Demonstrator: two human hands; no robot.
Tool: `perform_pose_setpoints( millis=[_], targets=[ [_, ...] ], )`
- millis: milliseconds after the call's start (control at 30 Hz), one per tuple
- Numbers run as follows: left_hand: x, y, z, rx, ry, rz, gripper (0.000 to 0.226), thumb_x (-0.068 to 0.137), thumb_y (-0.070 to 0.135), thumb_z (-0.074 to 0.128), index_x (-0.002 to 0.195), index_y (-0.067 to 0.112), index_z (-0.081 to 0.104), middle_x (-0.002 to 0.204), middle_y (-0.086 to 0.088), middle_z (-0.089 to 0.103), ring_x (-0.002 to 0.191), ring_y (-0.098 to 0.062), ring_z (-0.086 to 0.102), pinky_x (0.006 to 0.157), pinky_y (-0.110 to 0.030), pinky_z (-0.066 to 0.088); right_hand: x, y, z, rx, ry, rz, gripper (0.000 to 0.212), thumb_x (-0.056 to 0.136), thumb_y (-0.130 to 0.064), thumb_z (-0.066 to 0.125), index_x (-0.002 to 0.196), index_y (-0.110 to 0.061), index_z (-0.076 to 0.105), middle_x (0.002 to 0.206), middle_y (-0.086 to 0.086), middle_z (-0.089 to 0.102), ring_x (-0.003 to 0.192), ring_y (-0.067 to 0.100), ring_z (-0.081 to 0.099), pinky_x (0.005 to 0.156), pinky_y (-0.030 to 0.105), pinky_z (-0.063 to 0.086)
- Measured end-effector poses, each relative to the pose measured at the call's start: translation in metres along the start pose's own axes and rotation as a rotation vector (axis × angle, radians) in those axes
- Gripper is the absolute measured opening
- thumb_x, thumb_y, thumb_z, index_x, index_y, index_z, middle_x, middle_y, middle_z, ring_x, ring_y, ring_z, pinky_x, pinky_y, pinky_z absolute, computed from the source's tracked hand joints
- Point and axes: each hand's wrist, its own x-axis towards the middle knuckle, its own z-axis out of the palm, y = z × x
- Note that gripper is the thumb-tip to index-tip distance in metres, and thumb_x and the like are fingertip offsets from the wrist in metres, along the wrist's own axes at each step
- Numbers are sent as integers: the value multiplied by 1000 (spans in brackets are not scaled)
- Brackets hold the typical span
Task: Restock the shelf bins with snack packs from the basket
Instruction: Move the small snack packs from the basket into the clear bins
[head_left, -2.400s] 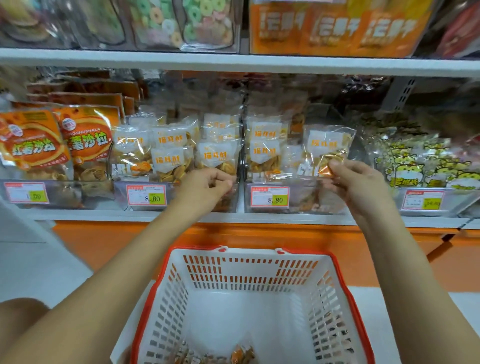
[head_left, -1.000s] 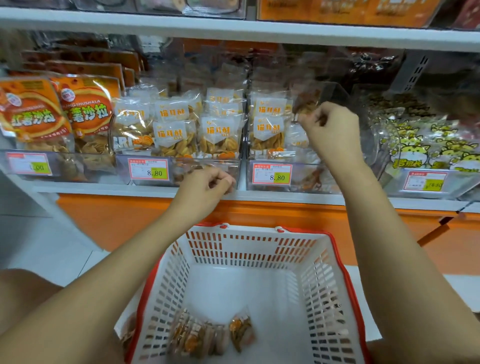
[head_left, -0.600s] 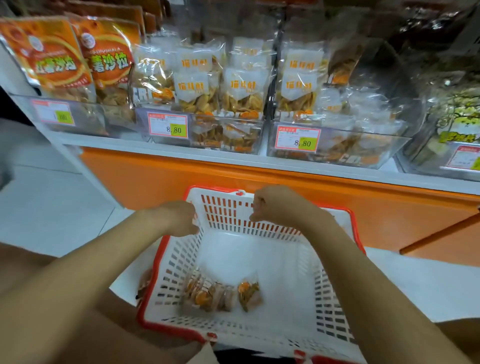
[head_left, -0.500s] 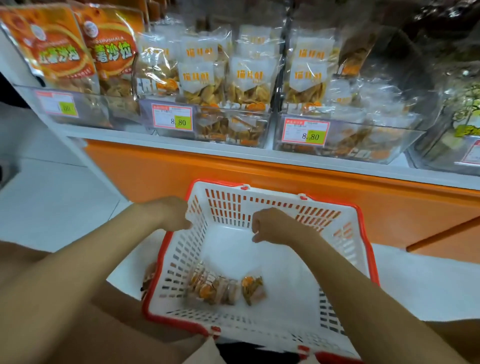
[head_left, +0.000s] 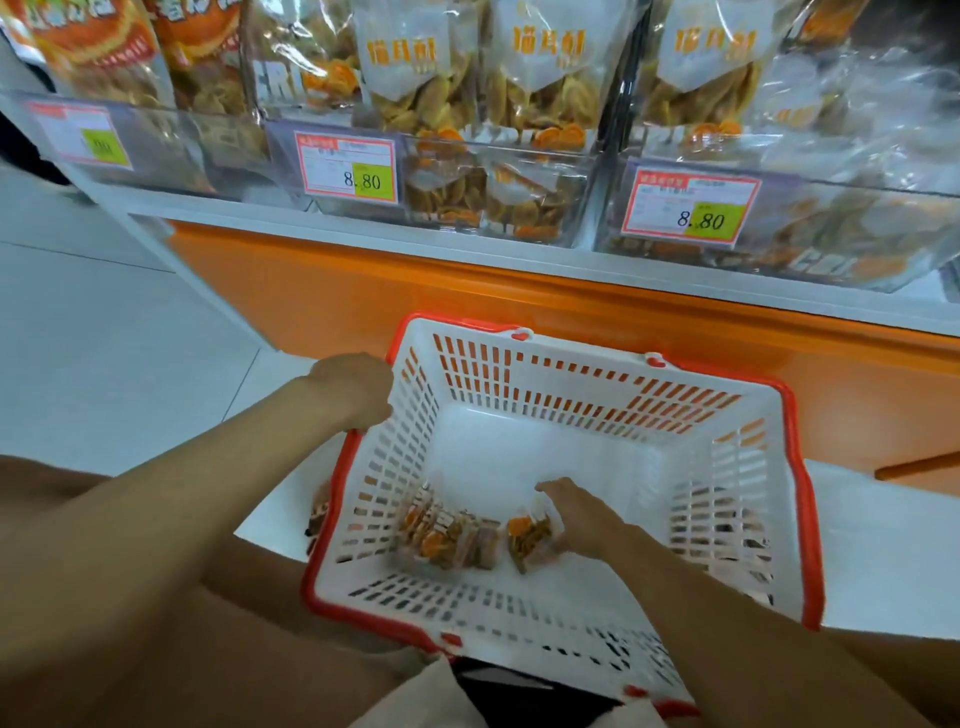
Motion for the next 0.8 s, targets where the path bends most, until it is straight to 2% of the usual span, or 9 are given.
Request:
perform_pose_setpoints(
  millis=[100, 200, 300, 367, 433, 467, 533, 667, 800],
  targets=[
    [8, 9, 3, 100, 50, -55, 33, 99, 20, 47, 66, 16, 48, 63, 3, 47, 55, -11, 43, 50, -24, 33, 13, -2, 7, -10, -6, -41, 79, 83, -5, 66, 149, -21, 25, 153, 6, 22, 134, 27, 34, 105, 37, 37],
    [15, 12, 4, 169, 64, -79, 29, 98, 19, 49, 68, 17, 50, 66, 3, 48, 56, -11, 43, 49, -25, 32, 20, -6, 14, -79, -14, -71, 72, 85, -9, 65, 147, -19, 29, 147, 7, 28, 129, 29, 40, 102, 37, 40],
    [20, 10, 5, 179, 49, -72, 32, 97, 19, 50, 65, 17, 47, 66, 3, 53, 56, -10, 46, 44, -24, 31, 24, -4, 24, -128, -43, -42, 65, 82, -19, 71, 138, -17, 39, 132, 7, 38, 112, 30, 51, 90, 37, 46],
    [20, 10, 5, 186, 48, -65, 30, 97, 20, 50, 68, 17, 48, 71, 3, 57, 61, -12, 50, 44, -24, 31, 24, -1, 26, -134, -68, -29, 44, 81, -25, 72, 117, -16, 48, 109, 5, 44, 99, 28, 52, 76, 33, 44],
    [17, 9, 3, 170, 34, -51, 25, 98, 21, 48, 74, 16, 52, 77, 2, 58, 69, -15, 53, 46, -24, 33, 21, -4, 25, -158, -73, -17, 16, 86, -17, 64, 91, -16, 49, 84, -2, 39, 90, 22, 47, 61, 25, 34],
    [15, 9, 1, 146, 21, -43, 22, 99, 22, 46, 79, 15, 53, 77, 3, 57, 71, -15, 54, 47, -23, 34, 19, -5, 22, -159, -62, -14, 5, 88, -11, 58, 89, -14, 54, 81, -1, 41, 88, 21, 46, 60, 24, 31],
    [11, 9, -5, 106, -14, -32, 20, 100, 25, 43, 88, 14, 55, 79, 3, 59, 69, -13, 54, 51, -23, 37, 18, -8, 16, -110, -28, 14, 15, 87, -8, 54, 99, -5, 63, 88, 8, 52, 87, 22, 50, 66, 27, 31],
    [-1, 13, -12, -2, -79, -74, 26, 100, 28, 42, 88, 11, 58, 84, 2, 73, 52, -5, 54, 50, -20, 42, 9, -21, -19, 112, 118, 22, 20, 77, -19, 73, 95, -12, 66, 93, 8, 62, 85, 19, 55, 63, 24, 35],
    [-14, 19, -19, -84, -43, -54, 42, 93, 49, 53, 107, 10, 62, 81, 3, 66, 64, -9, 59, 68, -22, 50, -20, -53, -76, 621, 210, -65, 34, 74, -18, 80, 104, -8, 67, 93, -2, 64, 82, 10, 59, 65, 12, 44]
  ],
)
